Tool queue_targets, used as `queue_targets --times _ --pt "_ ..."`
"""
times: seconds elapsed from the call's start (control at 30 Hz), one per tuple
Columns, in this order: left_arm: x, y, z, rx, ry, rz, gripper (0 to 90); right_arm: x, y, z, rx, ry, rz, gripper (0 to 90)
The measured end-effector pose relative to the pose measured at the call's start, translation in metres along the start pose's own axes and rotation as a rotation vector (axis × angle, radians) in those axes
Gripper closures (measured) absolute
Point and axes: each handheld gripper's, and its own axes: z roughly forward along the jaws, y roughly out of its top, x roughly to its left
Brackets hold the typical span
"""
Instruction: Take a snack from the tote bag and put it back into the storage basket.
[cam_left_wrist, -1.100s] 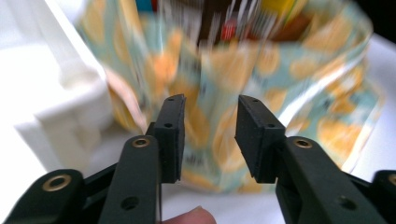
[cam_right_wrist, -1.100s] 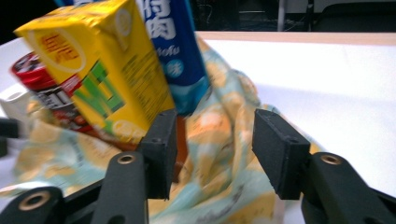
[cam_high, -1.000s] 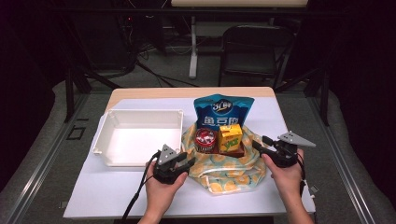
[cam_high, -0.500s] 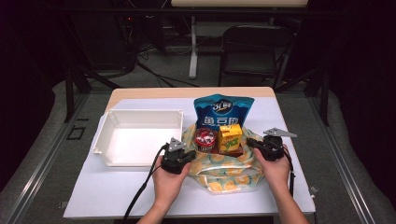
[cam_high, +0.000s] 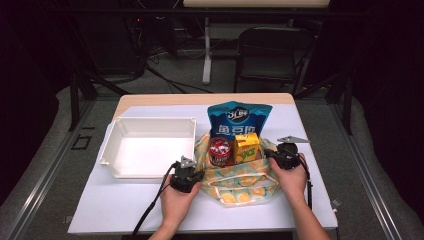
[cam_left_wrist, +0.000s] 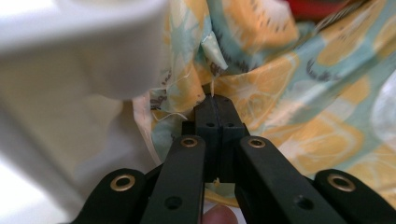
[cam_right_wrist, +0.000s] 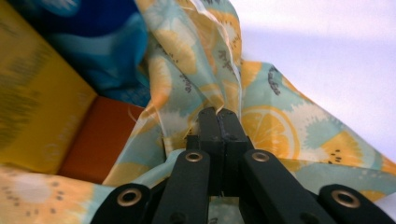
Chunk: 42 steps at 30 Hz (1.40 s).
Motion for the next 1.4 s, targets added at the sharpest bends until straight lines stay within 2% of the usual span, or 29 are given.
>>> queue_targets --times 0.03,0.13,0.2,0.27,0.33,0.4,0.5,0.57,0.6,0.7,0.77,0.83,0.87,0.9,0.97,1.03,1.1,1.17,1.23,1.33,1.4 --pt "-0.001 0.001 0.000 0.014 -0.001 0.011 90.0 -0.002 -0.001 0.002 0.012 0.002 0.000 90.0" --pt "-0.003 0.001 0.000 0.012 0.015 0.040 90.0 -0.009 -0.004 0.008 0.046 -0.021 0.015 90.0" --pt "-0.002 0.000 -0.001 0.007 -0.001 0.039 90.0 -0.013 -0.007 0.008 0.046 -0.016 0.047 90.0" --pt "-0.001 -0.002 -0.002 0.006 -0.016 0.036 89.1 -0.012 -0.007 0.006 0.046 -0.020 0.034 89.2" --pt "0.000 -0.003 -0.004 -0.008 -0.043 0.040 82.1 -0.009 -0.009 0.000 0.007 -0.016 0.023 78.3" --pt "-0.001 -0.005 -0.007 -0.021 -0.041 0.062 77.5 -0.009 -0.011 -0.010 -0.042 -0.026 0.024 69.9" --pt "-0.001 -0.006 -0.012 -0.056 -0.038 0.063 68.1 -0.007 -0.015 -0.027 -0.124 -0.028 0.035 59.1" --pt "-0.001 -0.007 -0.017 -0.083 -0.045 0.038 65.0 -0.003 -0.018 -0.038 -0.161 -0.022 0.042 56.3" --pt "-0.001 -0.007 -0.020 -0.100 -0.048 0.022 64.4 0.000 -0.019 -0.044 -0.164 -0.021 0.026 54.9" --pt "-0.004 -0.006 -0.027 -0.150 -0.057 0.007 63.3 0.013 -0.021 -0.057 -0.182 -0.001 -0.022 52.7" --pt "-0.006 -0.005 -0.031 -0.177 -0.071 0.019 62.1 0.021 -0.022 -0.063 -0.188 0.024 -0.044 52.0" --pt "-0.008 -0.003 -0.030 -0.171 -0.087 0.024 60.1 0.027 -0.024 -0.064 -0.171 0.061 -0.060 51.7" --pt "-0.009 -0.002 -0.028 -0.156 -0.091 0.031 59.4 0.031 -0.026 -0.060 -0.182 0.083 -0.054 52.2" --pt "-0.010 -0.002 -0.025 -0.141 -0.092 0.035 59.5 0.031 -0.027 -0.060 -0.151 0.082 -0.083 54.7" --pt "-0.011 -0.002 -0.020 -0.102 -0.082 0.034 60.7 0.034 -0.030 -0.052 -0.132 0.107 -0.096 60.5" --pt "-0.011 -0.004 -0.015 -0.066 -0.084 0.037 66.3 0.037 -0.034 -0.047 -0.093 0.110 -0.121 67.5" --pt "-0.011 -0.007 -0.010 -0.032 -0.083 0.052 74.3 0.038 -0.038 -0.047 -0.080 0.061 -0.148 79.1" --pt "-0.011 -0.009 -0.005 -0.012 -0.086 0.042 82.9 0.031 -0.040 -0.046 -0.040 0.078 -0.120 89.0" --pt "-0.011 -0.008 -0.004 0.003 -0.085 0.037 89.1 0.028 -0.044 -0.043 -0.015 0.081 -0.109 90.0" --pt "-0.009 -0.007 -0.003 0.017 -0.091 0.031 89.9 0.028 -0.048 -0.034 0.070 0.063 -0.123 90.0" --pt "-0.009 -0.006 -0.003 0.023 -0.093 0.027 89.9 0.027 -0.048 -0.031 0.086 0.057 -0.110 90.0"
